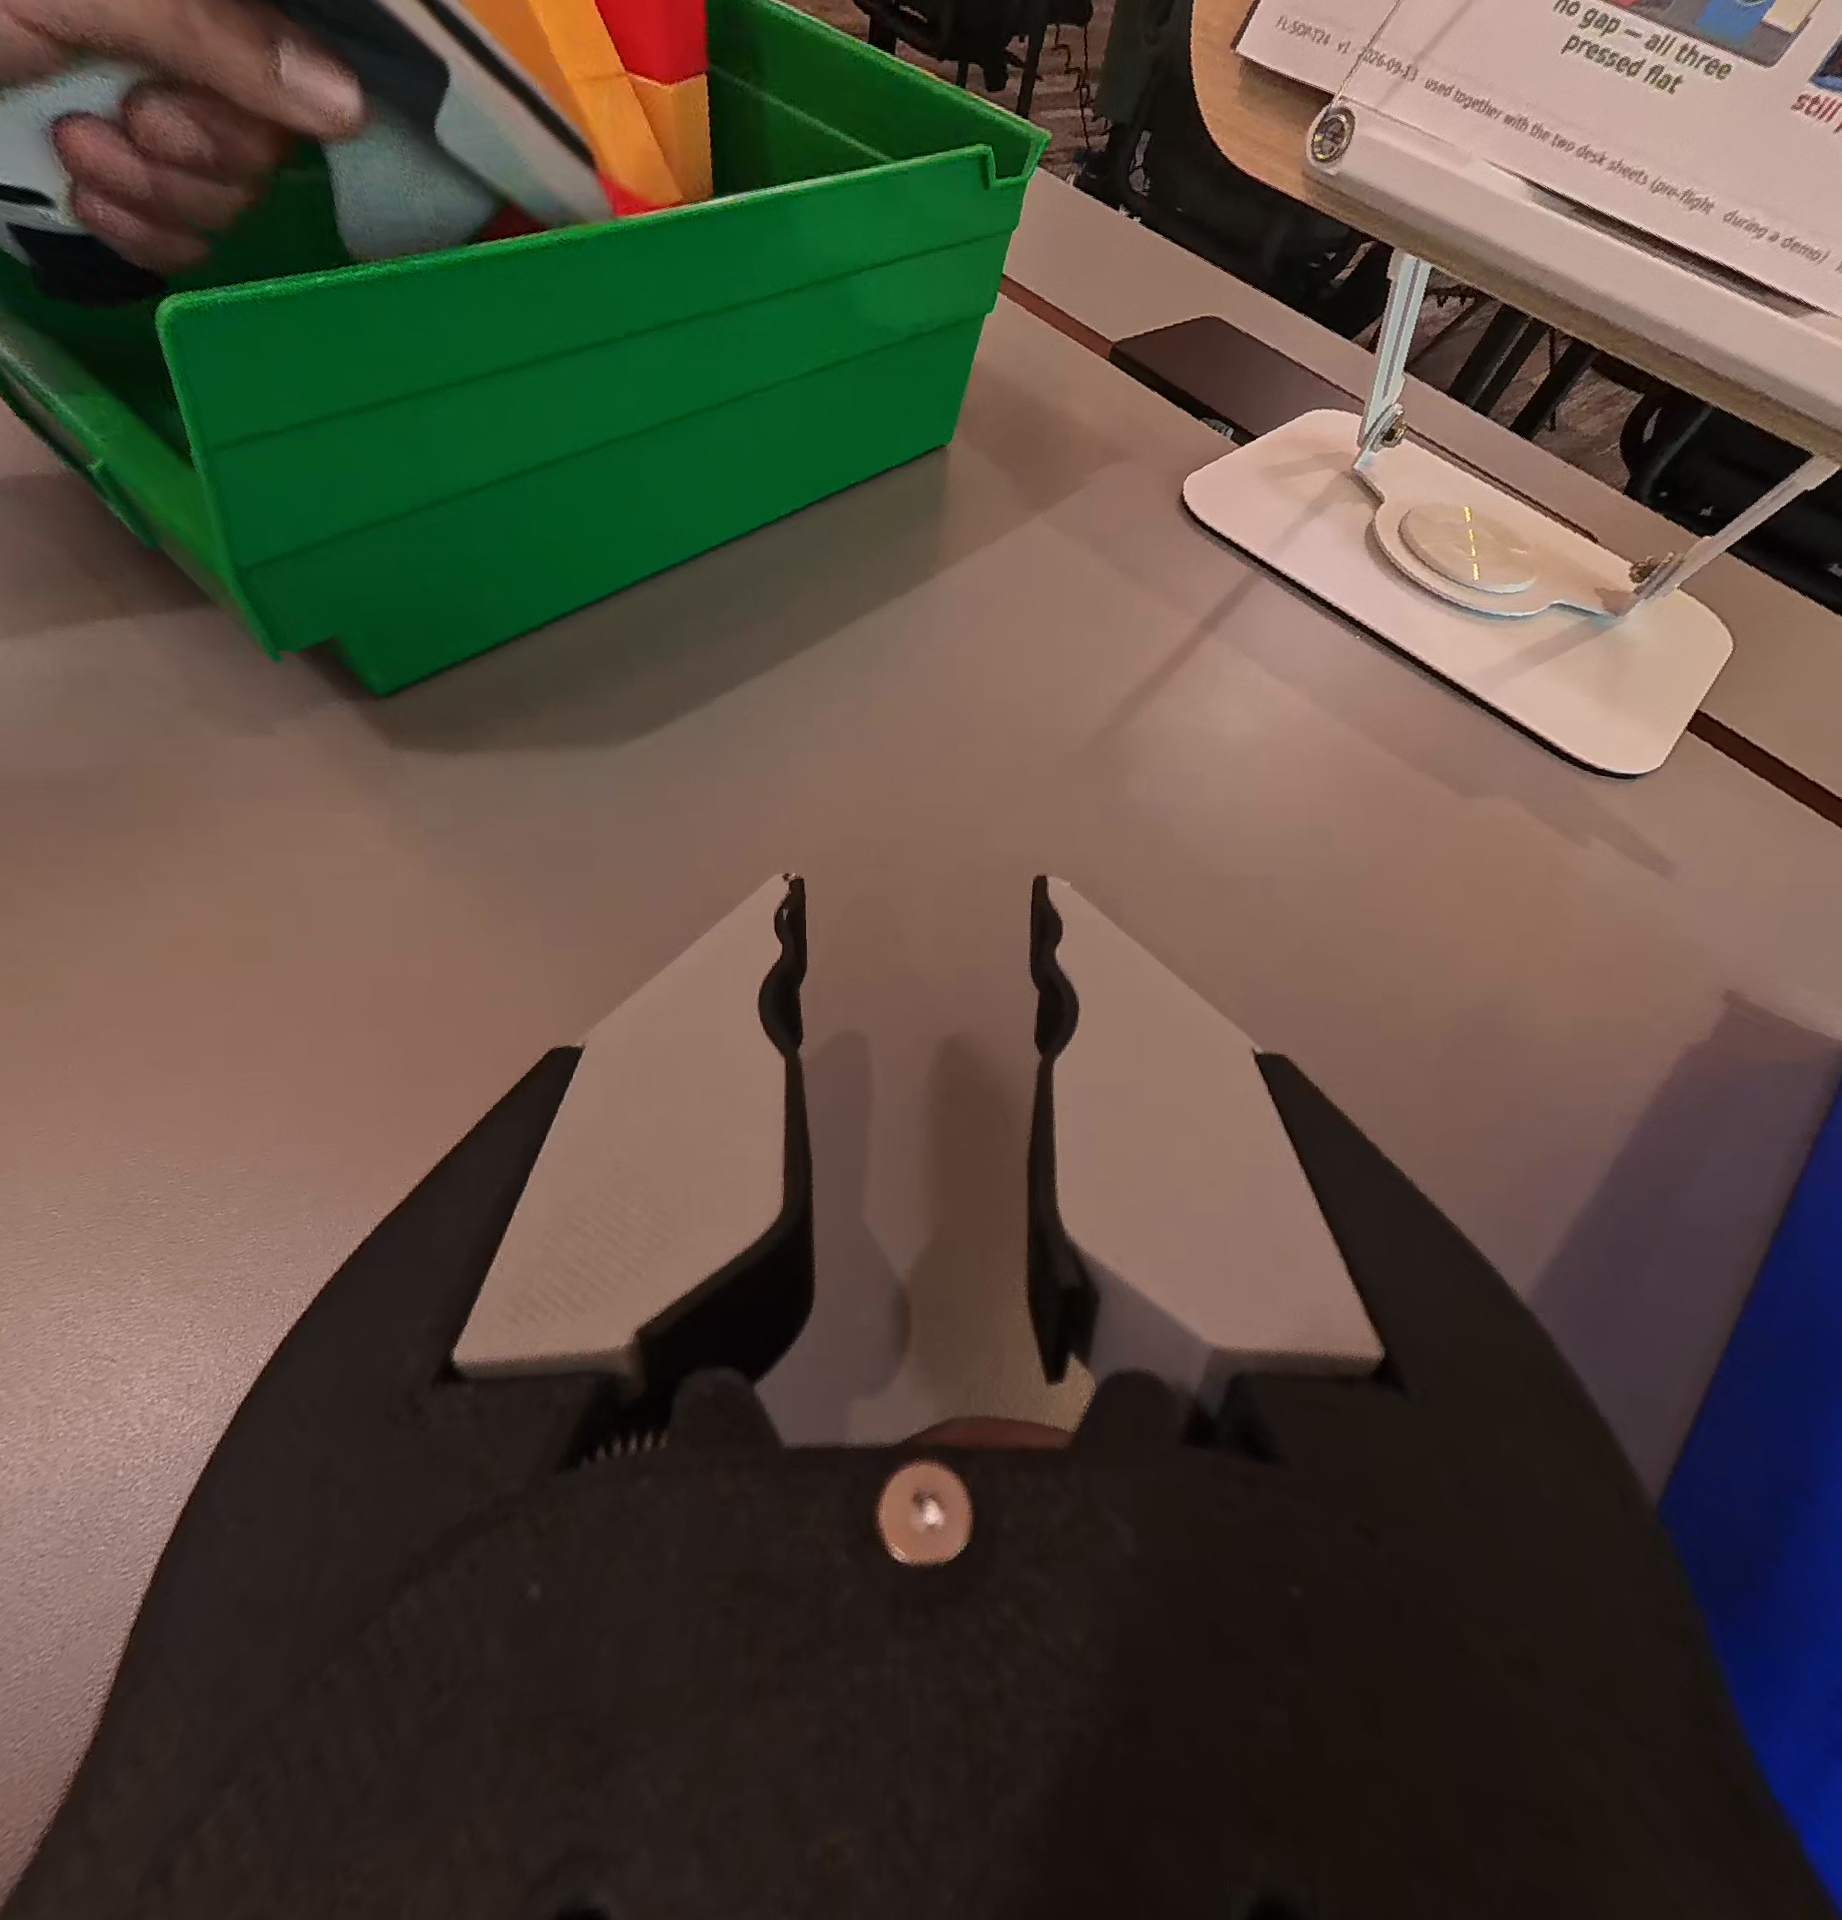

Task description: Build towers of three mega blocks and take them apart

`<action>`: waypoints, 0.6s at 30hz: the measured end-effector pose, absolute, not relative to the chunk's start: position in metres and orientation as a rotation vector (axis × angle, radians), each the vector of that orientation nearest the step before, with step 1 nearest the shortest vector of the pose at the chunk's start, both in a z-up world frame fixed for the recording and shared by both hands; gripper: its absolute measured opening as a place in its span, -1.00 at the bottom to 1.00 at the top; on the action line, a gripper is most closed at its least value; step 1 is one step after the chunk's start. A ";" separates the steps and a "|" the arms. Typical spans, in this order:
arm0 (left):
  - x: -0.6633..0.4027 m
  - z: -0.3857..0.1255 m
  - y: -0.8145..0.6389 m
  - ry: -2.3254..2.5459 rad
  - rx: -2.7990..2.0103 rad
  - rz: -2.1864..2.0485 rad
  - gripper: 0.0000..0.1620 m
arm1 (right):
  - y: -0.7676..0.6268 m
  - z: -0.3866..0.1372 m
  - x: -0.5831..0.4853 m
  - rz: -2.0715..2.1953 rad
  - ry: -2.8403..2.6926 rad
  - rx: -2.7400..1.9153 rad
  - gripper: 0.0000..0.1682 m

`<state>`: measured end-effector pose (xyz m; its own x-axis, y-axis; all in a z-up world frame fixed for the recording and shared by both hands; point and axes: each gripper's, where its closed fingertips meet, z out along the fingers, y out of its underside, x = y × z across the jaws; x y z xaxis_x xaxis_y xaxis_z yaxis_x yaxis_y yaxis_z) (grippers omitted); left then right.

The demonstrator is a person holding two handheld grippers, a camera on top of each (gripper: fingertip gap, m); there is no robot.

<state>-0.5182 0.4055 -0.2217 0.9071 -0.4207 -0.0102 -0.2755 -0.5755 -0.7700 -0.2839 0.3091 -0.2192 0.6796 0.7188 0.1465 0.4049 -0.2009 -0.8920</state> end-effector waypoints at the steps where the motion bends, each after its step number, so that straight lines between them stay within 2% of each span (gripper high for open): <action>1: -0.518 -0.233 0.400 0.546 -2.266 -0.187 -0.58 | 0.309 -0.220 -0.284 0.371 -0.889 -1.829 -0.52; 5: -0.521 -0.248 0.398 0.668 -2.306 -0.038 -0.61 | 0.309 -0.219 -0.284 0.372 -0.888 -1.827 -0.52; 8: -0.514 -0.255 0.398 0.773 -2.320 -0.018 -0.46 | 0.308 -0.221 -0.284 0.376 -0.894 -1.834 -0.52; 12: -0.515 -0.269 0.408 0.867 -2.338 0.066 -0.43 | 0.308 -0.221 -0.286 0.363 -0.903 -1.827 -0.52; 14: -0.513 -0.274 0.413 0.849 -2.340 0.032 -0.52 | 0.308 -0.222 -0.285 0.358 -0.906 -1.830 -0.52; 18: -0.526 -0.269 0.421 0.821 -2.297 0.102 -0.55 | 0.309 -0.221 -0.282 0.353 -0.897 -1.830 -0.52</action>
